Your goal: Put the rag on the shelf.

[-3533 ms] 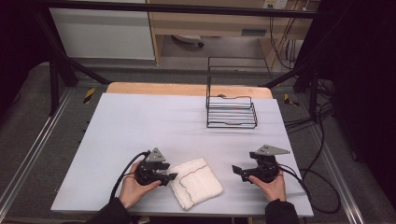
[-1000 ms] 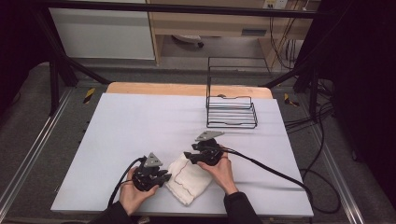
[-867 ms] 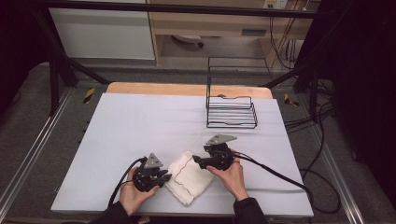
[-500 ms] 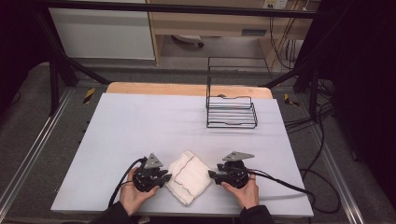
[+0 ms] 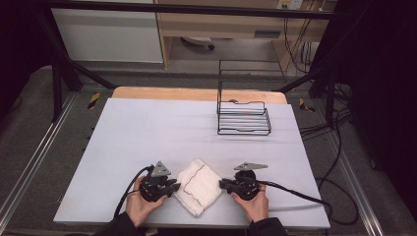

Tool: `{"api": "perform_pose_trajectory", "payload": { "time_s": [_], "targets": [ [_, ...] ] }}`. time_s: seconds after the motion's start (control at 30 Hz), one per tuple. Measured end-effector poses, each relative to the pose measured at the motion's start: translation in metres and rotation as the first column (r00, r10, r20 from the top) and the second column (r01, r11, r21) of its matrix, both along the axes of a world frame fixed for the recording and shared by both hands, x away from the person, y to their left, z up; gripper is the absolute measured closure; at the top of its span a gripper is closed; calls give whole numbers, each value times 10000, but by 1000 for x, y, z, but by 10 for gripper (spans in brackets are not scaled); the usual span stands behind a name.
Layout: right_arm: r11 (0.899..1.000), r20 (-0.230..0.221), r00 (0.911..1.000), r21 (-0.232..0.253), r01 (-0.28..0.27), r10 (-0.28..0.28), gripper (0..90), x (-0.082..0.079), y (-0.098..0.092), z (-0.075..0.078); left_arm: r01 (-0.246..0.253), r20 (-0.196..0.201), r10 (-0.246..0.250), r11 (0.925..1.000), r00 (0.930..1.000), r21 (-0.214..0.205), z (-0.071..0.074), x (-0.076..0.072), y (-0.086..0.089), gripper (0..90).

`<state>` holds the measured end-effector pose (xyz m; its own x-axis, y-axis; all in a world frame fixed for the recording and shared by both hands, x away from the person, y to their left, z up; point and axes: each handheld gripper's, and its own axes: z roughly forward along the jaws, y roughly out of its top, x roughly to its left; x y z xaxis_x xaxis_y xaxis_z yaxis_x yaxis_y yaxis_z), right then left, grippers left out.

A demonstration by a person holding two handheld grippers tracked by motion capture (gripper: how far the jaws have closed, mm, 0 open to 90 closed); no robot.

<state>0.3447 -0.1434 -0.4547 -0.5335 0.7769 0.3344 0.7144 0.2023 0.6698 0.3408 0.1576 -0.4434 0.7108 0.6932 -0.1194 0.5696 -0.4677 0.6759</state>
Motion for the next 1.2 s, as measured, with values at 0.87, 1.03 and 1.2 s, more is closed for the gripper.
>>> {"api": "perform_pose_trajectory", "payload": {
  "time_s": [0.87, 1.03, 1.2],
  "targets": [
    [9958, 1587, 9852, -744, -532, 645, 468, 21, -16, 12, 125, 362, -118, 9998, 9993, -172, 16, 7, 2, 450],
    [9969, 1726, 9835, -662, -428, 537, 324, 17, -27, 14, -121, 218, 128, 9994, 9997, -320, 23, 27, 1, 369],
    [9975, 1736, 9835, -573, -407, 501, 192, 13, -37, 14, -148, 95, 151, 9994, 9998, -318, 29, 46, -11, 241]
  ]
}}
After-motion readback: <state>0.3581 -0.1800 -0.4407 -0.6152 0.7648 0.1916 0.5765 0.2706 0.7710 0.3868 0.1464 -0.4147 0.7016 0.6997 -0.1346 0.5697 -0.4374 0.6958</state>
